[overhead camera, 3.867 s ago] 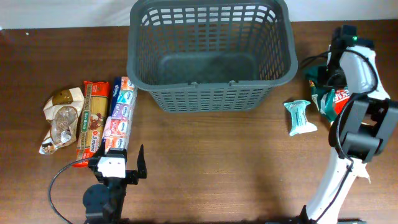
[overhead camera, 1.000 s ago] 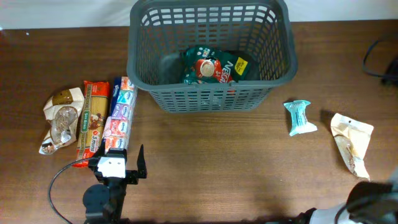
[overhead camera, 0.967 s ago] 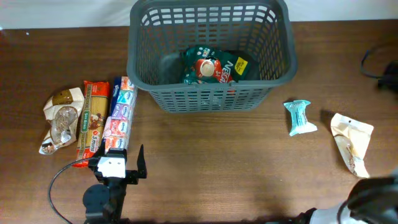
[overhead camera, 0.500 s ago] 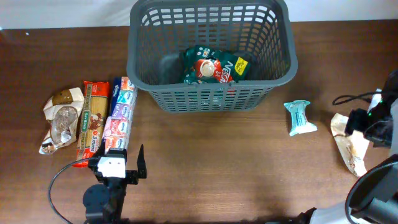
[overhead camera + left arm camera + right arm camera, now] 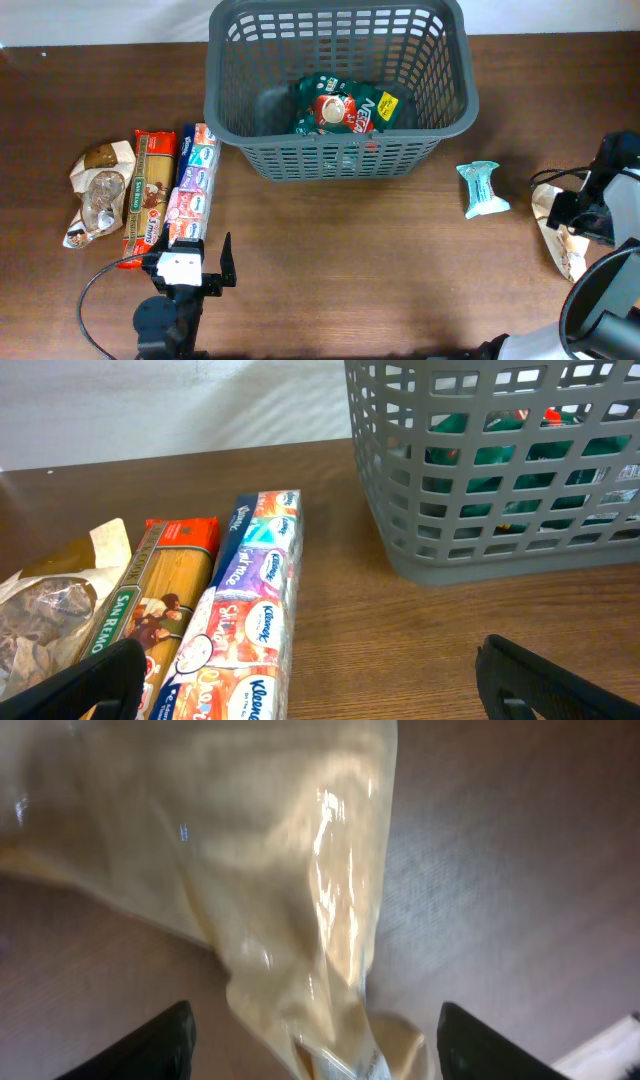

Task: Pack container
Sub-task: 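Grasp the tan paper snack bag with the right gripper, then lift the tan bag into the basket and open the right gripper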

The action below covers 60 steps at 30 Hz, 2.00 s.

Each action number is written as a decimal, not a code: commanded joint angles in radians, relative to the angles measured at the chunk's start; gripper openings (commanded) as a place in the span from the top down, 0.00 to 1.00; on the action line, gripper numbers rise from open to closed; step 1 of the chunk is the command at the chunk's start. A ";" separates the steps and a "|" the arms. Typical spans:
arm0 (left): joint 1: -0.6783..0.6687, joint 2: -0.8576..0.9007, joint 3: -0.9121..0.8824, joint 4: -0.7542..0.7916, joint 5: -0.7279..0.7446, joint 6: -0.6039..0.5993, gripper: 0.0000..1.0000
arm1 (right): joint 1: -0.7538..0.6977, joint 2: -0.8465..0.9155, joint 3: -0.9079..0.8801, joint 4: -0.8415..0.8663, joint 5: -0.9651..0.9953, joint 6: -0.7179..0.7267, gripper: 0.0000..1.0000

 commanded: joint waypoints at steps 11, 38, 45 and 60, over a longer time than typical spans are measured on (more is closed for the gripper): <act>0.000 -0.009 -0.006 0.003 0.011 -0.013 0.01 | 0.003 0.098 -0.074 0.109 -0.017 0.003 0.31; 0.000 -0.009 -0.006 0.003 0.011 -0.013 0.01 | 0.143 -0.097 1.054 -0.267 -0.691 0.053 0.97; 0.000 -0.009 -0.006 0.003 0.011 -0.013 0.01 | 0.615 -0.103 1.225 -0.257 -0.700 -0.165 0.96; 0.000 -0.009 -0.006 0.003 0.011 -0.013 0.01 | 0.927 0.359 1.143 -0.073 -0.373 -0.301 0.97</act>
